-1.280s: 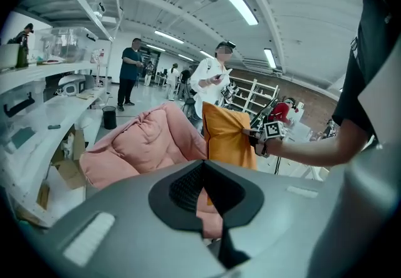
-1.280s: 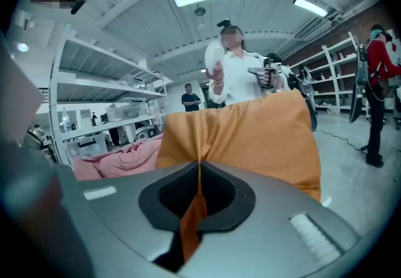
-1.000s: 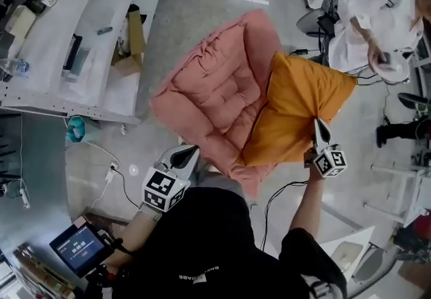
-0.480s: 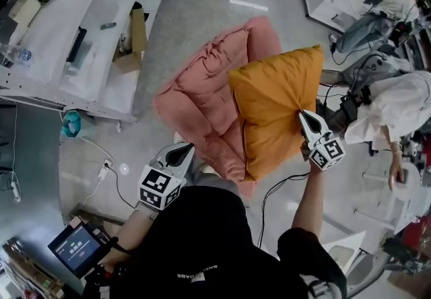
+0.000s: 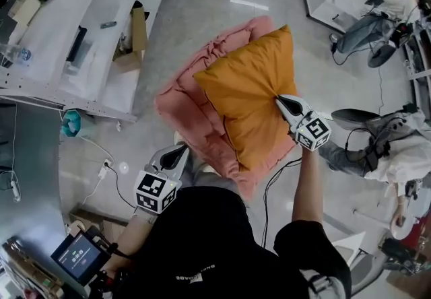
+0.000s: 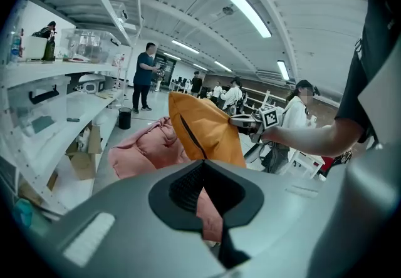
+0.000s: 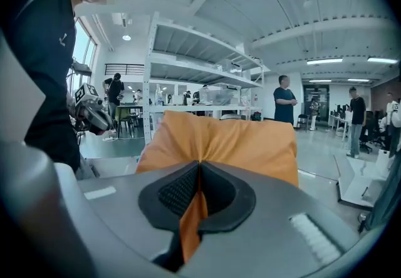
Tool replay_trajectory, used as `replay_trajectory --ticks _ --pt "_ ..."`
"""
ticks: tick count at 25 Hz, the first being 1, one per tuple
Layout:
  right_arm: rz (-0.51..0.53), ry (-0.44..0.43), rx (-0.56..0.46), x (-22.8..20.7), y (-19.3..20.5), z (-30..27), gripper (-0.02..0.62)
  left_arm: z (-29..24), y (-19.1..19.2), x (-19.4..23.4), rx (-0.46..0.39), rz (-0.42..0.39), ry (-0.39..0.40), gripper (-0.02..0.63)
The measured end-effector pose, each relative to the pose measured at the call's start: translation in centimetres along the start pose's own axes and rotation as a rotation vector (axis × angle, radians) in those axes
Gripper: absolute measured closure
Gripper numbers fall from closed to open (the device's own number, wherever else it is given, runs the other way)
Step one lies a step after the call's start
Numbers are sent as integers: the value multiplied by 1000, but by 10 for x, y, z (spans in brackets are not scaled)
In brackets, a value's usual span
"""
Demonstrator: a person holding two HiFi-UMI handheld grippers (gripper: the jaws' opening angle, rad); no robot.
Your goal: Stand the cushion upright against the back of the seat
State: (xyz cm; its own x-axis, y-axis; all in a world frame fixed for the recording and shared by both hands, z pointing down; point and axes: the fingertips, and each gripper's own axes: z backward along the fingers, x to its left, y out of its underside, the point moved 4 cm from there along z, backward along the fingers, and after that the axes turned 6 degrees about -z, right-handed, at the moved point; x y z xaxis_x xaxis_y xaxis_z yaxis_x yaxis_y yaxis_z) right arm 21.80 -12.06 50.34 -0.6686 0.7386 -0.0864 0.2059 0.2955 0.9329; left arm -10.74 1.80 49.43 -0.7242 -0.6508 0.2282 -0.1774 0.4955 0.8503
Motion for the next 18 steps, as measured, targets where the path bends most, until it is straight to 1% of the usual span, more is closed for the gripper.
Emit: replay_trajectory --ticks 7,10,12,14,18 --pt "52 -100 50 8 4 -53 583 7 6 10 -1 25 -37 586" --pt "69 -122 96 11 11 -73 581 8 7 12 -2 31 -42 586" --pt "70 -116 140 11 20 -83 580 8 8 13 -3 36 -44 586" --pt "50 -93 169 8 31 -90 583 9 8 15 -1 39 -47 586" --pt "-33 -23 158 -1 46 -93 584 10 10 20 8 45 -48 586"
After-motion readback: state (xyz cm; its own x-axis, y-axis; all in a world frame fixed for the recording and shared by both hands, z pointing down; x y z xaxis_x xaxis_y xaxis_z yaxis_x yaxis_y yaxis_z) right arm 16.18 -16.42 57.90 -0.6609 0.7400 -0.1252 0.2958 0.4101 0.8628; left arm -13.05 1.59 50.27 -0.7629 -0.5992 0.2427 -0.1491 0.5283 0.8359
